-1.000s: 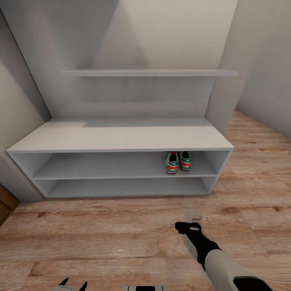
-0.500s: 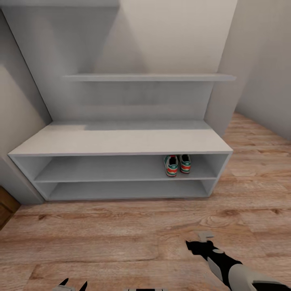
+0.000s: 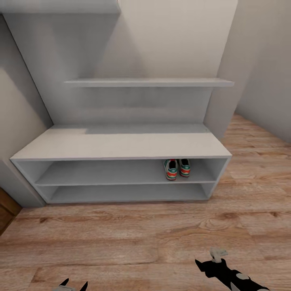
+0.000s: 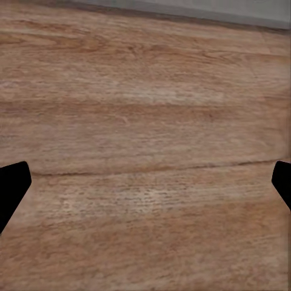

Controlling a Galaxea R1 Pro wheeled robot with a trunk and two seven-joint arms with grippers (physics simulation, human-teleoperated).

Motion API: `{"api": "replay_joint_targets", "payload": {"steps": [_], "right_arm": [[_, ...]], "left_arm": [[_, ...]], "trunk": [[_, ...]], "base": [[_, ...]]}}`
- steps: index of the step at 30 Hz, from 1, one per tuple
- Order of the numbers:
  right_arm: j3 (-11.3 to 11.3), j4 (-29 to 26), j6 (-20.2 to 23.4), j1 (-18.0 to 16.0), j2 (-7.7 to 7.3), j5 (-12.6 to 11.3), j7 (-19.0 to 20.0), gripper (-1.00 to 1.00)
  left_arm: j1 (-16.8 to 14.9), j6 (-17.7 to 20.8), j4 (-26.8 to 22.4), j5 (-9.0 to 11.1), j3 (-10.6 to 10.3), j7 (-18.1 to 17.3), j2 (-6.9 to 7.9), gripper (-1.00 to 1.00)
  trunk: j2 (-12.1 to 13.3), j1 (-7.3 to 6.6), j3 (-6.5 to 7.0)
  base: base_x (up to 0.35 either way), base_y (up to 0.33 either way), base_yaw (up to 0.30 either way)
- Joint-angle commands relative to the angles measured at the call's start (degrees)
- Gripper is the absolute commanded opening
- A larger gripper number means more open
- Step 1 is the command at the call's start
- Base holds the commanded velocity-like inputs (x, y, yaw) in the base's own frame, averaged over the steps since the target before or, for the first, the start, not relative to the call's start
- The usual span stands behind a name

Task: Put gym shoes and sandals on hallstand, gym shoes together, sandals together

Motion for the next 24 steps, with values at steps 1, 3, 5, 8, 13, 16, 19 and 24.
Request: {"api": "replay_joint_targets", "payload": {"steps": [1,3,5,8,13,16,19,24], "right_arm": [[-0.13,0.07,-0.36,0.11,-0.05,0.13,0.33,1.00],[-0.17,0.10,-1.09,1.42,0.09,0.15,0.51,1.00],[-0.19,0.11,-1.16,1.90,0.18,0.02,0.39,1.00],[-0.21,0.11,-1.19,2.21,0.22,-0.49,0.32,1.00],[-0.22,0.11,-1.31,3.21,0.31,-2.88,0.26,1.00],[-0.22,0.11,-1.31,3.42,0.34,-3.08,0.26,1.00],[-0.22,0.11,-1.28,3.53,0.35,-3.46,0.26,1.00],[-0.22,0.11,-1.26,3.92,0.35,-4.75,0.26,1.00]], "left_arm": [[-0.04,0.06,0.09,0.23,0.31,-0.58,-0.03,1.00],[-0.04,0.00,1.12,0.23,0.44,-0.44,-0.04,1.00],[-0.04,-0.01,1.28,0.23,0.49,-0.08,-0.03,1.00],[-0.04,-0.08,1.37,0.28,0.49,0.77,-0.04,1.00],[-0.04,-0.57,2.32,0.54,0.49,6.17,-0.05,1.00],[-0.04,-0.61,2.48,0.55,0.48,6.58,-0.10,1.00],[-0.04,-0.63,2.55,0.51,0.45,6.75,-0.12,1.00],[-0.04,-0.64,2.62,0.50,0.41,6.83,-0.13,1.00]], "trunk": [[0.40,-0.24,0.14],[1.20,-0.68,0.50],[2.00,-1.11,0.86],[3.21,-1.77,1.43],[4.41,-2.43,2.11],[4.41,-2.43,2.21],[4.41,-2.43,2.31],[4.41,-2.43,2.44]], "base": [[0.000,0.000,0.000],[0.000,0.000,0.000],[0.000,0.000,-0.003],[0.000,0.000,-0.061],[0.000,0.000,-0.229],[0.000,0.000,-0.256],[0.000,0.000,-0.259],[0.000,0.000,-0.265]]}}
